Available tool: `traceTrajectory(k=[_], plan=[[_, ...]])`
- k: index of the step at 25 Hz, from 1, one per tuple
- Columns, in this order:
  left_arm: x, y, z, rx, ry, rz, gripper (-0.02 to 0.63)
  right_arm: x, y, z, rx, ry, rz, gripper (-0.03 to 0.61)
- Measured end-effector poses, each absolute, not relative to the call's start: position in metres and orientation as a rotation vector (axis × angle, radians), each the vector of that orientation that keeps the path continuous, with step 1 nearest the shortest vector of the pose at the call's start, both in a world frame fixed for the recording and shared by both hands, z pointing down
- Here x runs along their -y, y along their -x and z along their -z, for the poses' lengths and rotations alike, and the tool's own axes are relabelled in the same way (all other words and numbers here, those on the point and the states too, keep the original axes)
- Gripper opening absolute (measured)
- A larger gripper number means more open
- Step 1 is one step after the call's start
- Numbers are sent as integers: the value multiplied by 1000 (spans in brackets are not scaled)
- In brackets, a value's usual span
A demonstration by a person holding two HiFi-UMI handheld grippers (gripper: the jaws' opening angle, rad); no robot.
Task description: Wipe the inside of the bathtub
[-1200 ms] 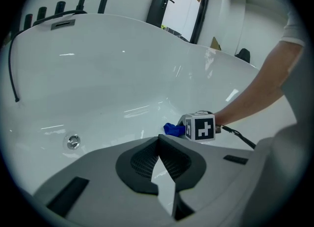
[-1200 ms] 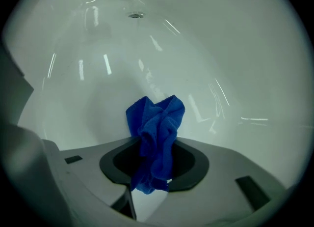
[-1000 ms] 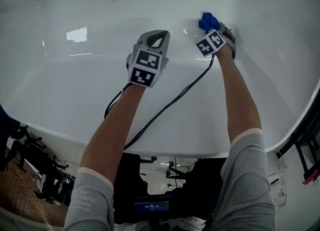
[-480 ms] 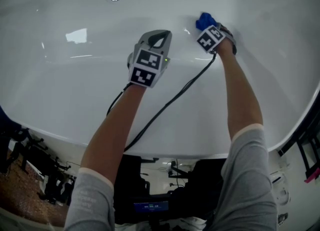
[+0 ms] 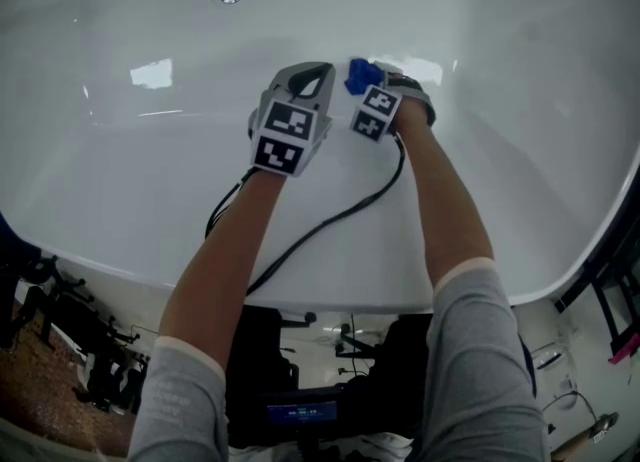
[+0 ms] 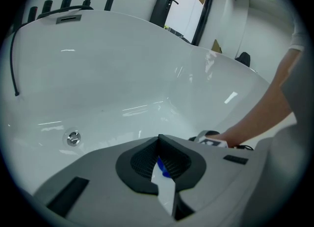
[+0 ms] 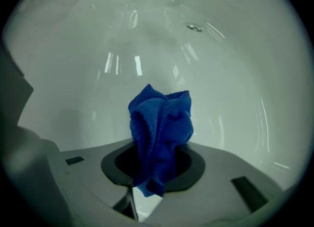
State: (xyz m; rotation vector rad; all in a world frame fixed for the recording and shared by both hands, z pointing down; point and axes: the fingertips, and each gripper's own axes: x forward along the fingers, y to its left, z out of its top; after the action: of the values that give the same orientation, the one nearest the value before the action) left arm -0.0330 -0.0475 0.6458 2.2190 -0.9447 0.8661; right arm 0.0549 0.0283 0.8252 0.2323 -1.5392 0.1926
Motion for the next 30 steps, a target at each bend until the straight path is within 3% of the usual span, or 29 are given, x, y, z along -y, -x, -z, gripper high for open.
traceTrajectory(k=[6, 10, 30], plan=[[48, 34, -629, 946, -2242, -855, 0, -78, -32, -826, 1534, -93, -311, 117], [56, 47, -604, 991, -2254, -830, 0, -45, -35, -795, 1582, -274, -443, 117], [16, 134, -348, 1193, -2274, -599, 0, 8, -29, -418, 1972, -1049, -632, 118]])
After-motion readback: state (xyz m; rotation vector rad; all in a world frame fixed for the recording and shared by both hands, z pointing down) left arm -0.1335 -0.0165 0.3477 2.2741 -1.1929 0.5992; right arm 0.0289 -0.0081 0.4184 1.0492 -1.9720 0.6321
